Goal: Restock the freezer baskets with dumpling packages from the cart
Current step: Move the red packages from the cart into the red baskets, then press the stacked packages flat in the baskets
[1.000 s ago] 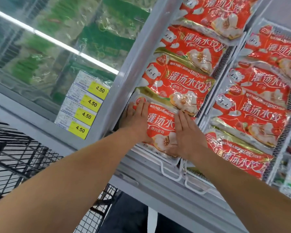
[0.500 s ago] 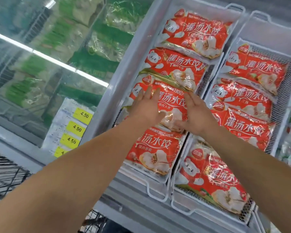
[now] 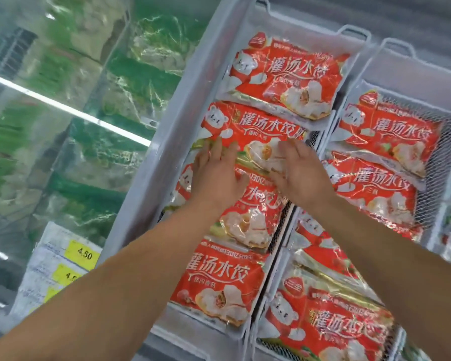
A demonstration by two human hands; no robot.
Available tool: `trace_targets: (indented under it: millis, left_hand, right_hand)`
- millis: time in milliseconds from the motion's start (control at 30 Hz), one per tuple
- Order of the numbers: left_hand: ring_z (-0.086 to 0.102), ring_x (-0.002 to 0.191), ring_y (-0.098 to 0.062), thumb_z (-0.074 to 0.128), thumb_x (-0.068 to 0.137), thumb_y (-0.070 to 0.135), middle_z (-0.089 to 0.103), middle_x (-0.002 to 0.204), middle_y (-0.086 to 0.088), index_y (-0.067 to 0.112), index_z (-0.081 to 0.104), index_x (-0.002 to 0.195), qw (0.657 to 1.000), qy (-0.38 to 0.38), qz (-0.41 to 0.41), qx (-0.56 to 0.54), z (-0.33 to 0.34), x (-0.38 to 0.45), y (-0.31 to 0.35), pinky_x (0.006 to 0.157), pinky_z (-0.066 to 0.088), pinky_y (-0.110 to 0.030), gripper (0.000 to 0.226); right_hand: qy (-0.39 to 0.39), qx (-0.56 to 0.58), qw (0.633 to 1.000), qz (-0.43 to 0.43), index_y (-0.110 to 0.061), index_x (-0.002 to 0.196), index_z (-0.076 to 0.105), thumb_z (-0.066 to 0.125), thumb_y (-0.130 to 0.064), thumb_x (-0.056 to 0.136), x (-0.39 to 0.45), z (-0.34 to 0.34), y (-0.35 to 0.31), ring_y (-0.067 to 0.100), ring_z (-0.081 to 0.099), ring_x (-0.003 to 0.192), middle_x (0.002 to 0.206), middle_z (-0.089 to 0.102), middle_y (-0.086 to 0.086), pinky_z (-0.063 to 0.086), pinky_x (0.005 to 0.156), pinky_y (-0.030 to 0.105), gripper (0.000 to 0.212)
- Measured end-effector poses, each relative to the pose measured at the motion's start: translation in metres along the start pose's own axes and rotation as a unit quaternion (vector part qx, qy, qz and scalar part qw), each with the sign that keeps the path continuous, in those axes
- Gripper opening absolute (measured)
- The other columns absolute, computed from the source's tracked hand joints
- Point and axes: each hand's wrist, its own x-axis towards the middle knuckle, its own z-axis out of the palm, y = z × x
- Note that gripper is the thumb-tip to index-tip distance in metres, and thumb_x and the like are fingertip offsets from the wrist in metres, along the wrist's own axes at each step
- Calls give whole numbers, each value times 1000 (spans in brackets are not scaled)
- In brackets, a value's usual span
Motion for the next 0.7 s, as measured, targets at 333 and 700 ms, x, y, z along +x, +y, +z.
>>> trace_targets:
  millis: [333, 700]
  left_hand:
    - [-11, 152, -35, 30, 102, 48, -12, 166, -7, 35, -4, 157, 997, -59, 5, 55, 22, 51, 20, 121, 4, -56, 65]
    - [0, 152, -35, 39, 100, 50, 4, 166, -6, 30, 13, 157, 999, 20, 24, -5, 1, 62, 34, 122, 10, -56, 65]
  right_hand:
    - [-98, -143, 984, 50, -17, 157, -7, 35, -57, 99, 26, 15, 8, 30, -7, 152, 165, -10, 8, 7, 124, 44, 81]
    - [-1, -94, 995, 21, -15, 149, 36, 53, -49, 93, 32, -26, 21, 32, 27, 144, 155, 35, 9, 16, 120, 50, 68]
